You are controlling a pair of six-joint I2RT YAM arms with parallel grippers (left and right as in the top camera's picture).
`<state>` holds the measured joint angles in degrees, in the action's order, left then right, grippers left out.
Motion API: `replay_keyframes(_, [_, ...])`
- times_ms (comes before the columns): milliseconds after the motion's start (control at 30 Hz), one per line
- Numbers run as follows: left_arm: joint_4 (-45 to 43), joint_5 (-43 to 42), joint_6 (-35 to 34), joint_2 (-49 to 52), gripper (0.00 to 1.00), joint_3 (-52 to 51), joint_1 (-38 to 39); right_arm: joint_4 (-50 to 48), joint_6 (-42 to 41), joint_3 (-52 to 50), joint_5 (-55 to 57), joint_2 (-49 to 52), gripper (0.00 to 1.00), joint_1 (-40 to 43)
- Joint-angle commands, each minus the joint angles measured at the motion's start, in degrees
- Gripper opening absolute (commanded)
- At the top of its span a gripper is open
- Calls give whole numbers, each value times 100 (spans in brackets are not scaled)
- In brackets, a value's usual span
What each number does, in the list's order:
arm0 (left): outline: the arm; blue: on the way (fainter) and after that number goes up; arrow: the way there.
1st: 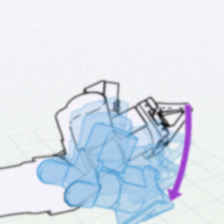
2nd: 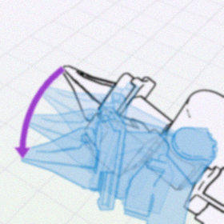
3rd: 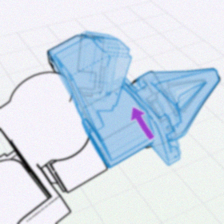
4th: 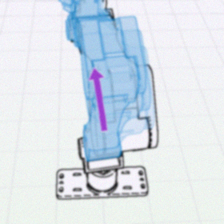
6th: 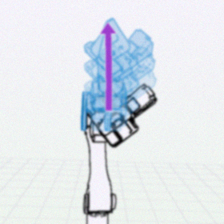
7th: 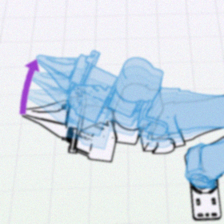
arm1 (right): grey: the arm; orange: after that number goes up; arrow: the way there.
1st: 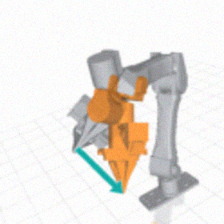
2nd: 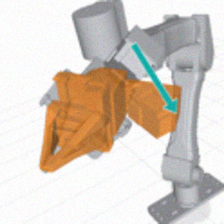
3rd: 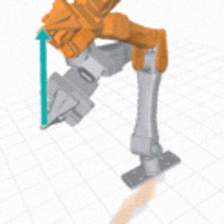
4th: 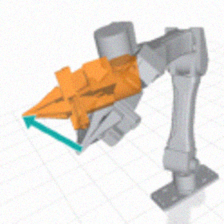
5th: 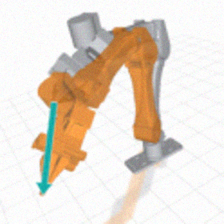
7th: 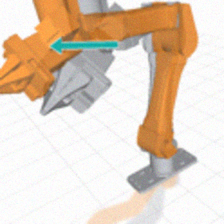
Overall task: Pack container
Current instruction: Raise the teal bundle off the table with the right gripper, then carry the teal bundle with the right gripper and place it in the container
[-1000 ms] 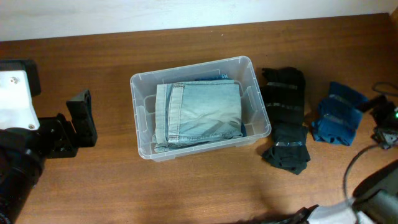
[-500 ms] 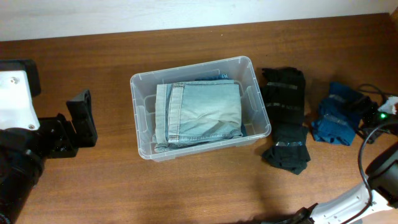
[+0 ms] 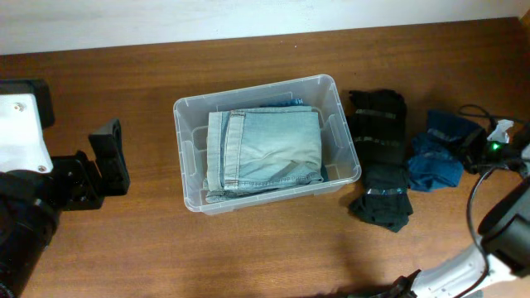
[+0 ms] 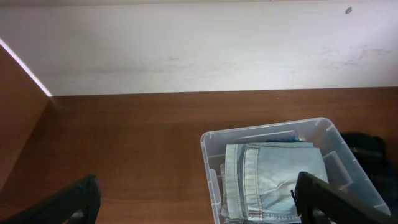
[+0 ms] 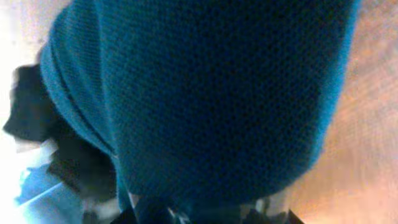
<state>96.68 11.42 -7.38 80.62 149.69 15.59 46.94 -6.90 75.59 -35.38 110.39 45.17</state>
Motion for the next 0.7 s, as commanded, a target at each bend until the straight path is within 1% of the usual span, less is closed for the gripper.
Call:
replay_keyframes(0, [-2,42,-74,-13,99,31,-37,140,46,52,-601,-1523,27,-232])
replay_keyframes(100, [-2,42,-74,-13,99,31,-37,271,46,55,-1067,-2507,23,-614])
replay_keyframes(167, [-2,42,-74,-13,100,31,-37,304,44,55,-1231,-3060,23,-1012])
replay_keyframes(233, [-2,42,-74,-13,100,31,-37,334,-136,55,-1268,-3486,23,-1523])
replay_keyframes(333, [-2,42,-72,-13,99,31,-37,275,-262,55,-1263,-3816,23,-2378])
replay_keyframes(500, [-2,42,-72,-13,100,31,-37,-98,-564,55,-1248,-3657,22,-3908])
replay_keyframes(600, [-2,42,-72,-13,99,31,-37,-723,-846,55,-1261,-3320,22,-4798])
replay_keyframes(667, [-2,42,-74,-13,99,31,-37,-1331,-1141,55,-1200,-3010,22,-5383])
